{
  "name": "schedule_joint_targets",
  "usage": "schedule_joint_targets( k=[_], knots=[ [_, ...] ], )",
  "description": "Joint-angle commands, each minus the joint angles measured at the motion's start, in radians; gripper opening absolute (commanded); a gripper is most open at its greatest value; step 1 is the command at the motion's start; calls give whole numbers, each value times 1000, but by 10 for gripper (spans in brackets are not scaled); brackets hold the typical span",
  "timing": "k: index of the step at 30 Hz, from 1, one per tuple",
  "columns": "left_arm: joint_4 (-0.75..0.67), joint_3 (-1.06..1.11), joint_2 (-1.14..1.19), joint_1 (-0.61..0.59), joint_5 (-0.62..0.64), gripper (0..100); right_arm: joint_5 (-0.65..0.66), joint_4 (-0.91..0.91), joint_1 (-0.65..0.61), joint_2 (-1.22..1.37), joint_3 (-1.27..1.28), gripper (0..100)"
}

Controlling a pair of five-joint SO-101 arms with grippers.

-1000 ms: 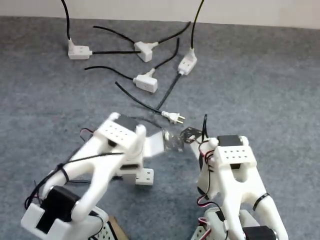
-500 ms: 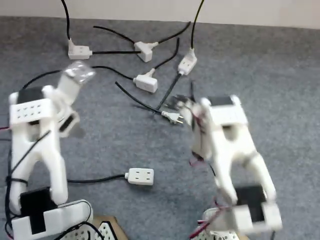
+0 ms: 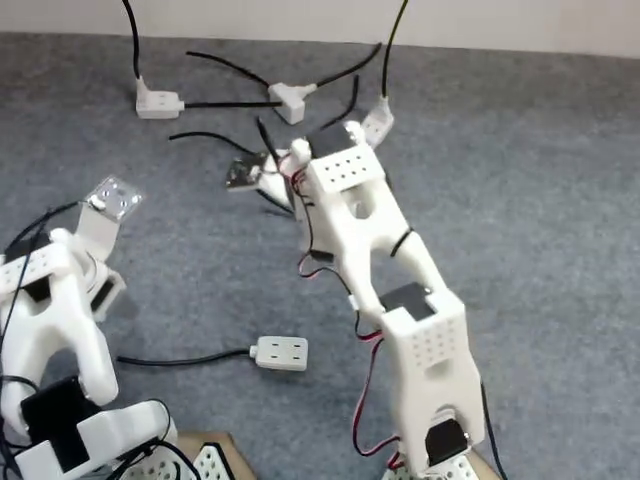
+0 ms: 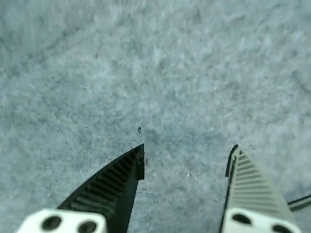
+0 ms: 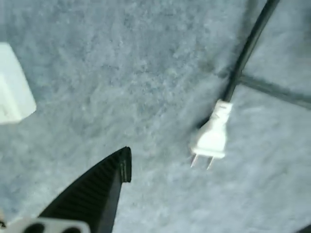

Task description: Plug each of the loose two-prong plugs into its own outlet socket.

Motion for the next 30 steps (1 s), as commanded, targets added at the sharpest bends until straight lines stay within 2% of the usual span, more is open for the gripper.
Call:
schedule_joint_targets(
  k=[1, 8, 18, 25, 30],
  knots=[
    [-25, 18, -22, -13, -12, 281, -9, -7, -7, 42, -73, 546],
    [-25, 70, -27, -18, -103, 281, 26, -108, 31, 154, -79, 546],
    [-25, 79, -28, -50, -103, 281, 0, -239, 139, 163, -79, 546],
    [-23, 81, -22, -58, -103, 281, -8, -271, 122, 163, -73, 544],
    [-25, 81, -22, -82, -103, 281, -34, -314, 117, 166, -67, 431]
  ],
)
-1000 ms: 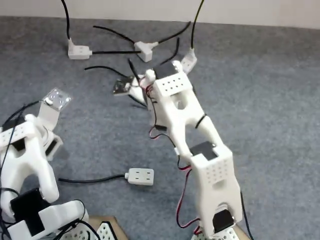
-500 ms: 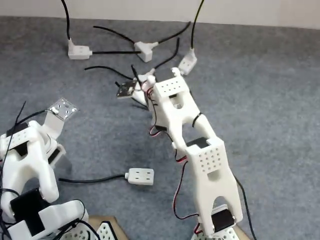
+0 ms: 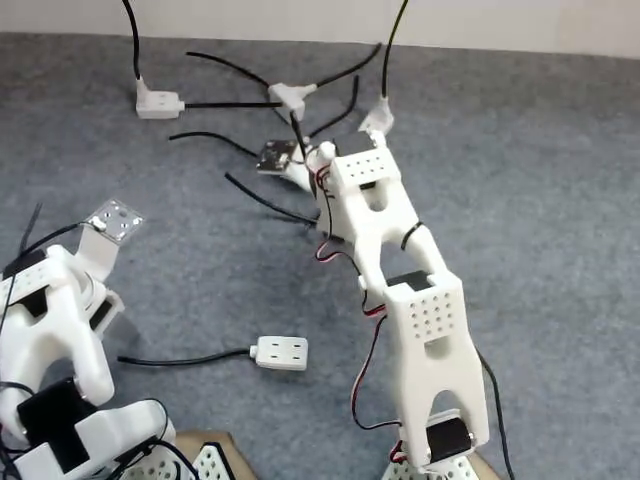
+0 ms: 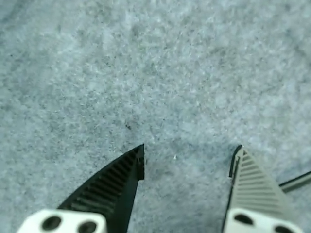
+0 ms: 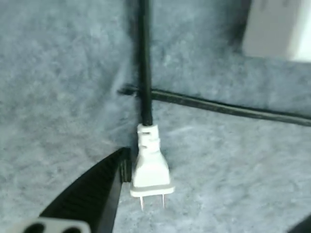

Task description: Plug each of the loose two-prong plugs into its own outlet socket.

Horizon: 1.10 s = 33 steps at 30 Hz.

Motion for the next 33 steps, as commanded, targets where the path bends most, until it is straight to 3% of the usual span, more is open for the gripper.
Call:
schedule_joint_targets(
  k=[1, 8, 14, 24, 33],
  knots=[
    [-11, 2, -22, -22, -11, 281, -21, -25, -1, -13, -35, 399],
    [-11, 2, -25, -28, -12, 281, -17, -25, -4, 104, -47, 259],
    [-11, 2, -25, -28, -12, 281, -20, -15, -28, 116, -47, 259],
    [-11, 2, -22, -25, -12, 281, -80, 186, -113, 81, -44, 255],
    [-11, 2, -21, -30, -12, 281, -78, 143, -157, 82, -47, 255]
  ],
)
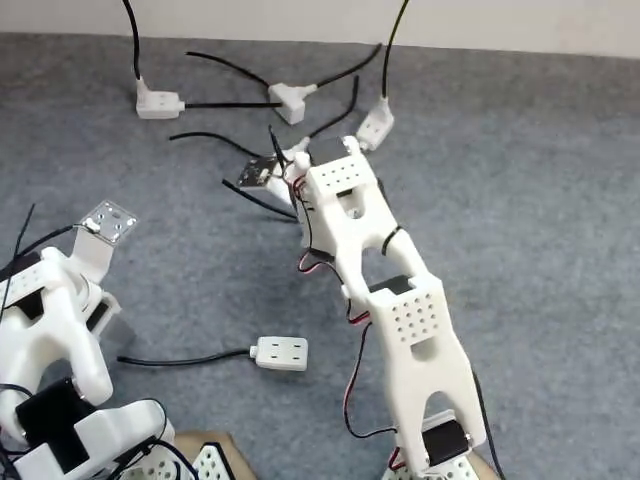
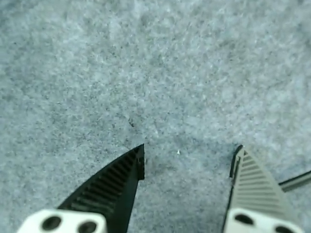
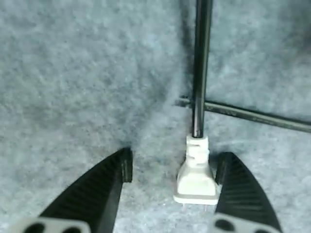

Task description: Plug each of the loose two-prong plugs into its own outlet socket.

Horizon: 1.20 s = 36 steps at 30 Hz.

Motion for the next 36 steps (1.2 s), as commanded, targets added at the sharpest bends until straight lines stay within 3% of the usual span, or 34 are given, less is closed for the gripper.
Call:
schedule_joint_targets(
  k=[1, 9, 15, 18, 27, 32, 36],
  knots=[
    [-11, 2, -21, -12, -12, 281, -12, -19, -45, -8, 10, 255],
    [-11, 25, -22, -31, -91, 281, -12, -25, -13, -15, 8, 241],
    [-11, 62, -22, -31, -144, 281, -12, -25, -13, -18, 7, 2],
    [-11, 61, -22, -31, -144, 281, -17, -16, -13, -13, -22, 34],
    [-9, 62, -24, -33, -144, 280, -18, -15, -12, -15, -25, 2],
    [-11, 102, -28, -22, -144, 280, -21, 114, -16, -36, -125, 5],
    [-26, 74, -28, -24, -138, 280, -169, 162, -10, -82, -286, 5]
  ],
)
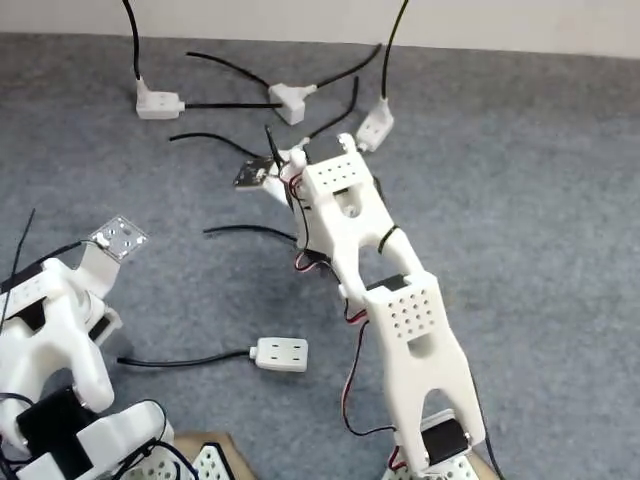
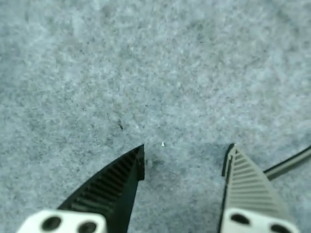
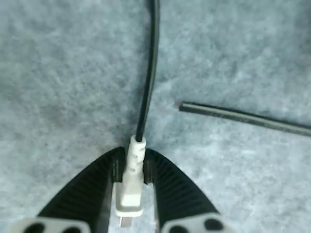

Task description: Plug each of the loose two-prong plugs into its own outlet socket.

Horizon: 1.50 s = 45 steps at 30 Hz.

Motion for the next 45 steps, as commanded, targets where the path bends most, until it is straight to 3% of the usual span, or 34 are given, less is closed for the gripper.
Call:
schedule_joint_targets(
  k=[1, 6, 10, 13, 17, 31, 34, 39, 45],
  knots=[
    [-12, -8, -5, -5, -9, 280, -153, 44, -5, -101, -162, 5],
    [-11, -12, -5, 35, 23, 280, -364, 39, -8, -147, -228, 5],
    [-37, -91, -7, 48, 250, 280, -437, 44, -10, -162, -295, 5],
    [-35, -150, -7, 82, 385, 280, -404, 47, -45, -166, -220, 5],
    [-35, -150, -7, 160, 393, 280, -396, 41, -122, -176, -91, 5],
    [-34, -171, -8, 194, 446, 280, -520, 45, -180, -308, -315, 6],
    [8, -243, -8, 197, 540, 280, -474, 45, -174, -282, -173, 6],
    [81, -298, -22, 298, 562, 280, -371, -18, -176, -275, 174, 6],
    [87, -239, -252, 369, 624, 280, -442, -251, -70, -493, 314, 6]
  ],
)
